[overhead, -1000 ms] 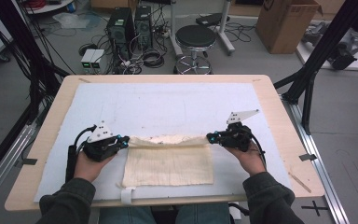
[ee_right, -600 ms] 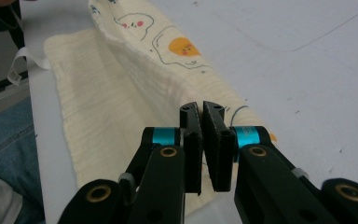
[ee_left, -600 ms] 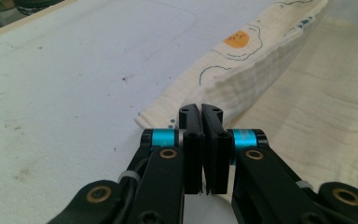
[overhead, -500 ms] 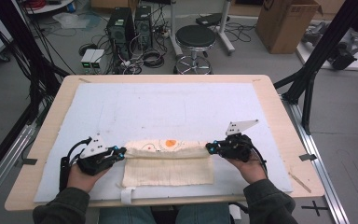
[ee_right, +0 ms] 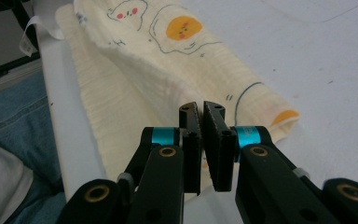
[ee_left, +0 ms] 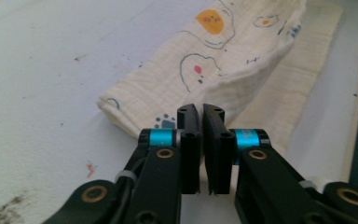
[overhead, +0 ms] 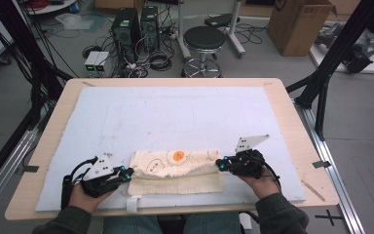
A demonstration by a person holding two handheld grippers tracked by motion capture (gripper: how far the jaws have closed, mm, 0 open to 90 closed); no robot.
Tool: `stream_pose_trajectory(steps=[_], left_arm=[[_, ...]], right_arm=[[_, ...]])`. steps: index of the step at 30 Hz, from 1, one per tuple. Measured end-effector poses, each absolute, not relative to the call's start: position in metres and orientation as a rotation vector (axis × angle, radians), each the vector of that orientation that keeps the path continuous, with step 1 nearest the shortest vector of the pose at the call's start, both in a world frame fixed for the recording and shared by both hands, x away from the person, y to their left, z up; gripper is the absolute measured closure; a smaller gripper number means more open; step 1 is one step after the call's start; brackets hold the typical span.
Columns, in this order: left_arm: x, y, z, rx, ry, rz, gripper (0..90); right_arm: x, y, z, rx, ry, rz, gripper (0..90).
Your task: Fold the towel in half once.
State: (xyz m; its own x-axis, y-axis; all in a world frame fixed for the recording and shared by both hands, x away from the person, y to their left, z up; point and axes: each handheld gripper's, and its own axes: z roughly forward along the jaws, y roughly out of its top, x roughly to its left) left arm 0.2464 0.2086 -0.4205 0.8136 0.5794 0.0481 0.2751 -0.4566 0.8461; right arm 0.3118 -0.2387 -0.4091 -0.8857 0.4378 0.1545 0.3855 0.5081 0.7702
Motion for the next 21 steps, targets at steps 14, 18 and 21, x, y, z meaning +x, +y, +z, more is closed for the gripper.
stream_pose_trajectory(steps=[14,18,21], left_arm=[[0.248,0.206,-0.425,2.083,0.641,0.328,62.6],[0.246,0.202,-0.43,2.129,0.613,0.306,61.9],[0.247,0.203,-0.433,2.15,0.596,0.284,62.2]], right_arm=[[0.298,-0.234,-0.414,0.656,2.757,1.34,66.0],[0.293,-0.226,-0.425,0.606,2.819,1.277,66.2],[0.291,-0.224,-0.43,0.581,2.856,1.237,66.4]])
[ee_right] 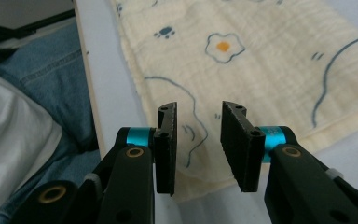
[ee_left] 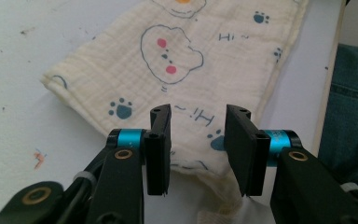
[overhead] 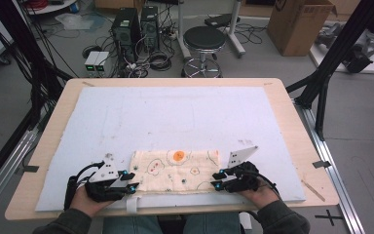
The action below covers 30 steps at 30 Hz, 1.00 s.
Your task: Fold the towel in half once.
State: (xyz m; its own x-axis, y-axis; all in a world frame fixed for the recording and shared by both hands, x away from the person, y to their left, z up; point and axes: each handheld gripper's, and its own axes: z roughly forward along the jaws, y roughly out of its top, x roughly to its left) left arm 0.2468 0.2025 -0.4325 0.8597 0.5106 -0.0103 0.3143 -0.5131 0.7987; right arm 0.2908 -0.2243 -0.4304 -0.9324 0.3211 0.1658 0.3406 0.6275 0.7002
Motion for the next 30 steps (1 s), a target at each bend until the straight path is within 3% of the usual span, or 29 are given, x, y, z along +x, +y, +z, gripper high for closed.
stream_pose_trajectory(steps=[7,15,30], left_arm=[[0.247,0.202,-0.441,2.19,0.592,0.255,66.4],[0.244,0.198,-0.443,2.206,0.556,0.27,85.3],[0.238,0.203,-0.432,2.14,0.53,0.289,87.5]], right_arm=[[0.287,-0.226,-0.435,-0.532,-2.85,-1.178,72.1],[0.288,-0.225,-0.435,-0.527,-2.833,-1.18,86.1],[0.284,-0.232,-0.418,-0.519,-2.808,-1.255,86.9]])
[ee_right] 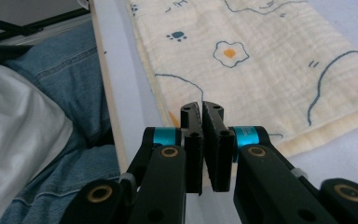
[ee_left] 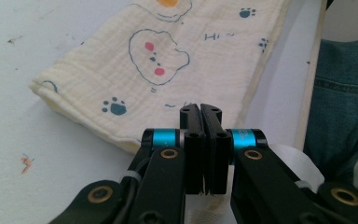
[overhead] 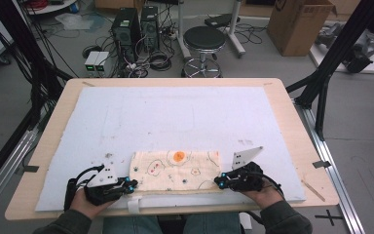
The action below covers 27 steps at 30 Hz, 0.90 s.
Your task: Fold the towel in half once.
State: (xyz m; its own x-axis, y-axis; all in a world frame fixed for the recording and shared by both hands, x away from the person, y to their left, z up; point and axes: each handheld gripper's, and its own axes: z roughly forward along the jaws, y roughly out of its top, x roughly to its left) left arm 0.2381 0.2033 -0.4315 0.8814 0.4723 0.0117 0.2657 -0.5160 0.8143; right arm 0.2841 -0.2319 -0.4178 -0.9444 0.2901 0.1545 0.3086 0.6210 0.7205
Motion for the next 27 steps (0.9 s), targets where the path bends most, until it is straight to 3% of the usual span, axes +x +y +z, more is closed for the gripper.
stream_pose_trajectory(steps=[8,10,13,18,21,25,27], left_arm=[[0.235,0.201,-0.433,2.16,0.514,0.263,86.5],[0.235,0.201,-0.432,2.144,0.518,0.251,77.9],[0.238,0.202,-0.425,2.087,0.54,0.25,69.6],[0.25,0.199,-0.417,2.045,0.569,0.276,66.8],[0.262,0.193,-0.414,2.021,0.624,0.314,70.3],[0.283,0.181,-0.416,2.015,0.692,0.362,85.1],[0.291,0.176,-0.419,2.031,0.715,0.375,87.7]], right_arm=[[0.279,-0.233,-0.42,-0.512,-2.807,-1.227,86.3],[0.279,-0.233,-0.423,-0.51,-2.786,-1.223,78.3],[0.281,-0.234,-0.421,-0.527,-2.773,-1.251,74.4],[0.294,-0.233,-0.407,-0.573,-2.761,-1.326,72.7],[0.307,-0.229,-0.401,-0.62,-2.765,-1.362,74.4],[0.329,-0.216,-0.401,-0.726,-2.728,-1.402,84.7],[0.342,-0.206,-0.405,-0.771,-2.702,-1.415,86.8]])
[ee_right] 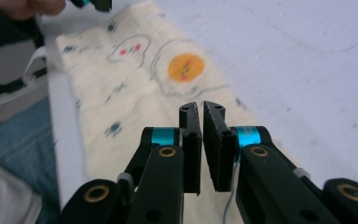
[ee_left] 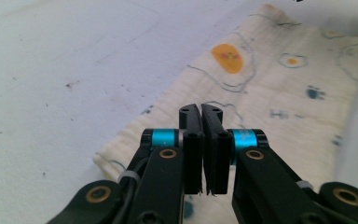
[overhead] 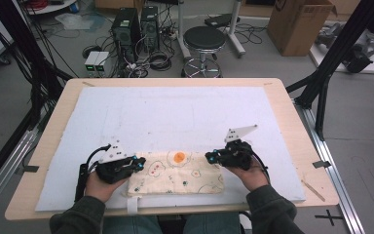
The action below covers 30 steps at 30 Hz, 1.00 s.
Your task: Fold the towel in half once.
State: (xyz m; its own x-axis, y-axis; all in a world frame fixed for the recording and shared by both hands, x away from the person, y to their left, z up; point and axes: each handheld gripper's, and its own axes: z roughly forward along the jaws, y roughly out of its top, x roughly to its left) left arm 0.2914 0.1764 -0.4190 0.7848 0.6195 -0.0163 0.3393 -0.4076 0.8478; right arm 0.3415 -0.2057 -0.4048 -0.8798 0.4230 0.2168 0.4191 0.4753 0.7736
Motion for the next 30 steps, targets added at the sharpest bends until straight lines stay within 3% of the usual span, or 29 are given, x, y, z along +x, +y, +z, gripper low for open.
stream_pose_trajectory(steps=[13,30], left_arm=[[0.321,0.173,-0.441,2.151,0.855,0.411,88.6],[0.319,0.178,-0.445,2.101,0.875,0.394,88.2]], right_arm=[[0.374,-0.178,-0.439,0.878,2.749,1.24,87.2],[0.367,-0.222,-0.441,0.954,2.679,1.221,86.0]])
